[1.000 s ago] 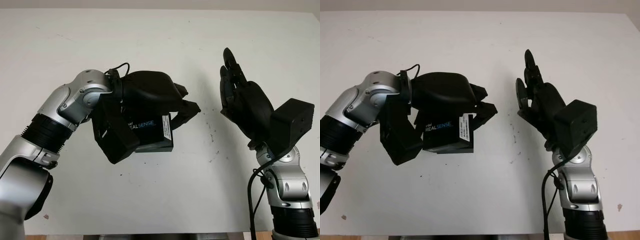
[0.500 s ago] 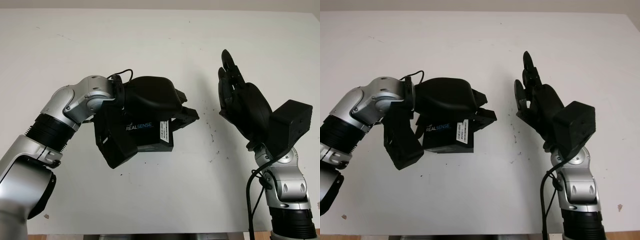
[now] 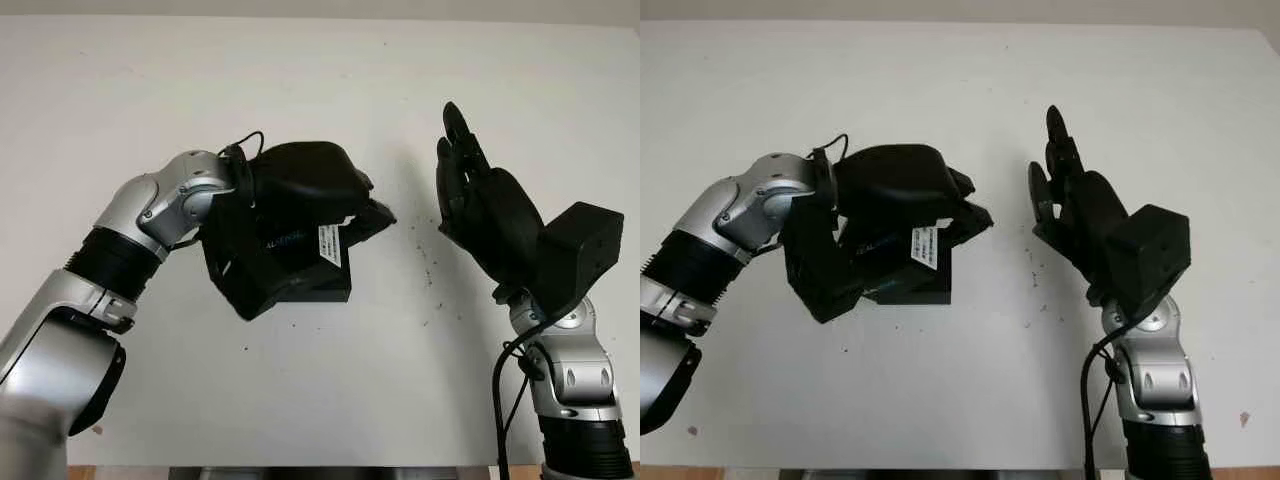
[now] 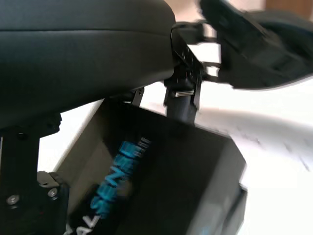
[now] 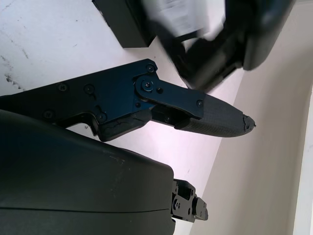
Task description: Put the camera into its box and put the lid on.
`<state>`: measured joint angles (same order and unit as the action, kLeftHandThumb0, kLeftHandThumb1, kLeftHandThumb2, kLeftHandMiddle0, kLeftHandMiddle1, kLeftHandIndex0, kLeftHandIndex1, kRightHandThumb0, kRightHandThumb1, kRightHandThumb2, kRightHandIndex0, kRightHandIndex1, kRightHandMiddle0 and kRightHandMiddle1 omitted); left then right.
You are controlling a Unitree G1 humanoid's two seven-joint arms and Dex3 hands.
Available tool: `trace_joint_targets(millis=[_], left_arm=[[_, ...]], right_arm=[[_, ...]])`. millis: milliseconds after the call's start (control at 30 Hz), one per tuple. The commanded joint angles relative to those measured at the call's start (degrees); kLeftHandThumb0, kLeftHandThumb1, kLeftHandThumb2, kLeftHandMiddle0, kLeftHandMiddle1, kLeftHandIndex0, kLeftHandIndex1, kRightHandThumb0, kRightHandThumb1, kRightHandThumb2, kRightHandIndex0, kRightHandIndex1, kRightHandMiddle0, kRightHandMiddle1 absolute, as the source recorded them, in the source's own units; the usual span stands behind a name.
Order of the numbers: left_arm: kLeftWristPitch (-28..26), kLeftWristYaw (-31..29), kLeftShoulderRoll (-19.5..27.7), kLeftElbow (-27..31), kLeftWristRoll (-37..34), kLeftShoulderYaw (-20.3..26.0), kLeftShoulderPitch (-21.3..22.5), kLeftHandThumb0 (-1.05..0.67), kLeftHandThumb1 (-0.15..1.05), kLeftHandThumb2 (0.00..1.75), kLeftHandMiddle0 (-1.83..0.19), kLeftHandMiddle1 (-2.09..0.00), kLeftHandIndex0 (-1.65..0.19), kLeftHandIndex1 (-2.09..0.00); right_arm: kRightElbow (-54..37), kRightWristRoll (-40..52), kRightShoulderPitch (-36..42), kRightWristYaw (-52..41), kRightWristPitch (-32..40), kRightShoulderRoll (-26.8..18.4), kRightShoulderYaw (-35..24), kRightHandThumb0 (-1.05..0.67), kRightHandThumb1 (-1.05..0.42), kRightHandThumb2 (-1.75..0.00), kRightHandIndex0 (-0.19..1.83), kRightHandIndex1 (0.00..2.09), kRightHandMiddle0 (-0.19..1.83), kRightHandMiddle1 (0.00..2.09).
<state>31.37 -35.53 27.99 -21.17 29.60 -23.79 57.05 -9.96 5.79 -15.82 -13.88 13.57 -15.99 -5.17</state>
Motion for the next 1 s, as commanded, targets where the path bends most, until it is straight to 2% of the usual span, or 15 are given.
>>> trace_joint_targets(millis=[0, 67, 167, 500, 633, 767, 967], left_arm=[[-5.80, -4.41, -1.07, 5.56, -2.66, 0.54, -1.65, -0.78, 1.05, 0.54, 0.09, -0.32, 0.11, -0.41], [-11.67, -8.03, -1.14, 9.73, -4.43, 0.91, -2.58, -0.81, 1.05, 0.54, 0.17, -0.08, 0.14, -0.14], [-16.23, -10.20, -0.90, 13.96, -5.37, 1.10, -3.58, -0.84, 1.05, 0.56, 0.19, -0.01, 0.19, -0.02], [-20.06, -12.95, -0.15, 18.63, -5.78, 0.73, -3.54, -0.89, 1.05, 0.60, 0.19, 0.00, 0.19, 0.00], [-21.00, -13.15, 0.32, 18.97, -4.88, 0.99, -3.25, -0.84, 1.05, 0.57, 0.19, 0.00, 0.19, 0.00], [-22.14, -13.09, 1.38, 16.04, -7.19, 3.54, -1.97, -0.80, 1.05, 0.55, 0.19, 0.00, 0.19, 0.00], [-35.07, -15.53, 1.51, 12.45, -16.67, 10.64, -1.64, -0.79, 1.05, 0.54, 0.19, 0.00, 0.19, 0.00]], right_arm=[[-1.12, 0.05, 0.40, 0.15, 0.04, -0.05, -0.09, -0.82, -1.05, -0.69, -0.19, 0.02, -0.18, 0.03], [-0.97, -0.05, 0.35, 0.10, -0.13, -0.10, -0.05, -0.83, -1.05, -0.68, -0.19, 0.02, -0.18, 0.04], [-0.98, -0.13, 0.35, 0.45, -0.06, 0.11, -0.08, -0.85, -1.05, -0.67, -0.19, 0.03, -0.17, 0.04], [-0.42, 0.82, 0.16, 0.29, -0.55, 0.66, -0.24, -0.82, -1.05, -0.67, -0.19, 0.03, -0.18, 0.05], [-0.44, 0.31, 0.24, 0.39, -0.60, 0.41, -0.04, -0.83, -1.05, -0.67, -0.19, 0.03, -0.18, 0.05], [-0.29, 0.33, 0.21, 0.38, -0.51, 0.53, -0.17, -0.83, -1.05, -0.67, -0.19, 0.03, -0.19, 0.05], [0.59, 0.52, -0.17, -0.11, -1.75, 0.28, -0.56, -0.81, -1.05, -0.69, -0.19, 0.01, -0.19, 0.02]])
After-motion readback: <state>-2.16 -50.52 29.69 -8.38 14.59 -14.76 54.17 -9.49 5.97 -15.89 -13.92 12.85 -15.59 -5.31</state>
